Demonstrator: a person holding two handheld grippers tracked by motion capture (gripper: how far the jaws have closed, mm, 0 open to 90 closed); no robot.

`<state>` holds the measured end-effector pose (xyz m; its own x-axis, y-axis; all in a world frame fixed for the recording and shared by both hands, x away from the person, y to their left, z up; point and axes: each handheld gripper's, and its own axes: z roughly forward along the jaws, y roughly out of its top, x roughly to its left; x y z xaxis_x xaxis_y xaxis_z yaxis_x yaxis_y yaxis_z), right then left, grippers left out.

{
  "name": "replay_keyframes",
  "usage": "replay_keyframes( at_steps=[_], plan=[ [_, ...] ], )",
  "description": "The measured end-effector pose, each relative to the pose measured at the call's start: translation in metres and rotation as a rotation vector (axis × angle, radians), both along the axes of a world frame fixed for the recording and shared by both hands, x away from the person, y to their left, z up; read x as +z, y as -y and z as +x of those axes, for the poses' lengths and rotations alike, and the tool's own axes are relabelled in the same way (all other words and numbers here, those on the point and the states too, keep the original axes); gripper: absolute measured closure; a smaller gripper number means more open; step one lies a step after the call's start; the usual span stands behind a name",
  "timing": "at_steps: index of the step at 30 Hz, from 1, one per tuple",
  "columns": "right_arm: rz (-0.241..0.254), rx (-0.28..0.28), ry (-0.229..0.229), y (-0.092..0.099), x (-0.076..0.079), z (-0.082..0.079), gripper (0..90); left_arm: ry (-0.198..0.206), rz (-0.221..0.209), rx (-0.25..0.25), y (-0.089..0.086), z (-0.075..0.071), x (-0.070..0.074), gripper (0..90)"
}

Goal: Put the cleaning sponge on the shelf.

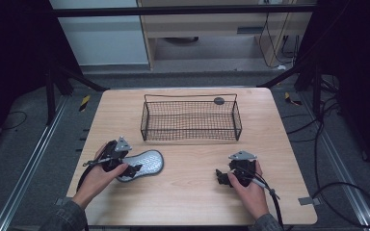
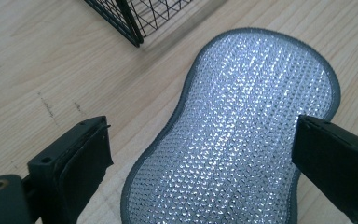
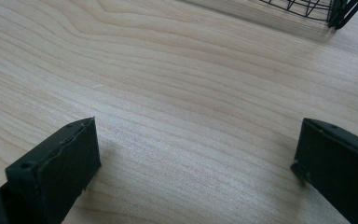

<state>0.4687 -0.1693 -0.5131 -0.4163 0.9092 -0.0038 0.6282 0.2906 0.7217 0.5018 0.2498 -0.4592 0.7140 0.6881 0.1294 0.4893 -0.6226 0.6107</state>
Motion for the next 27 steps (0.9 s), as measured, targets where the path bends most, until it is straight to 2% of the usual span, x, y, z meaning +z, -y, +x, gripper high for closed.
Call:
replay_keyframes(
  at_steps=[4,12,17,18,20,23,27],
  plan=[
    [0.002,0.000,-0.001,0.000,0.000,0.000,0.4,-0.034,0.017,-0.027,0.000,0.003,0.004,3.5],
    [0.002,-0.001,-0.001,0.000,0.000,0.000,0.4,-0.094,0.114,-0.093,0.000,0.005,0.007,5.0],
    [0.002,-0.001,0.000,0.000,0.000,0.000,0.4,-0.110,0.131,-0.109,0.001,0.010,0.008,4.2],
    [0.002,-0.001,-0.001,0.000,0.000,0.000,0.4,-0.122,0.145,-0.125,0.003,0.012,0.006,3.9],
    [0.001,-0.001,0.000,0.000,0.000,-0.001,0.4,-0.127,0.145,-0.131,0.004,0.013,0.005,3.7],
    [0.001,-0.001,0.000,0.000,0.000,-0.001,0.4,-0.152,0.171,-0.176,0.012,0.014,0.003,3.6],
    [0.001,0.000,0.000,0.000,0.000,-0.001,0.4,-0.164,0.182,-0.200,0.019,0.015,0.002,3.5]
  ],
)
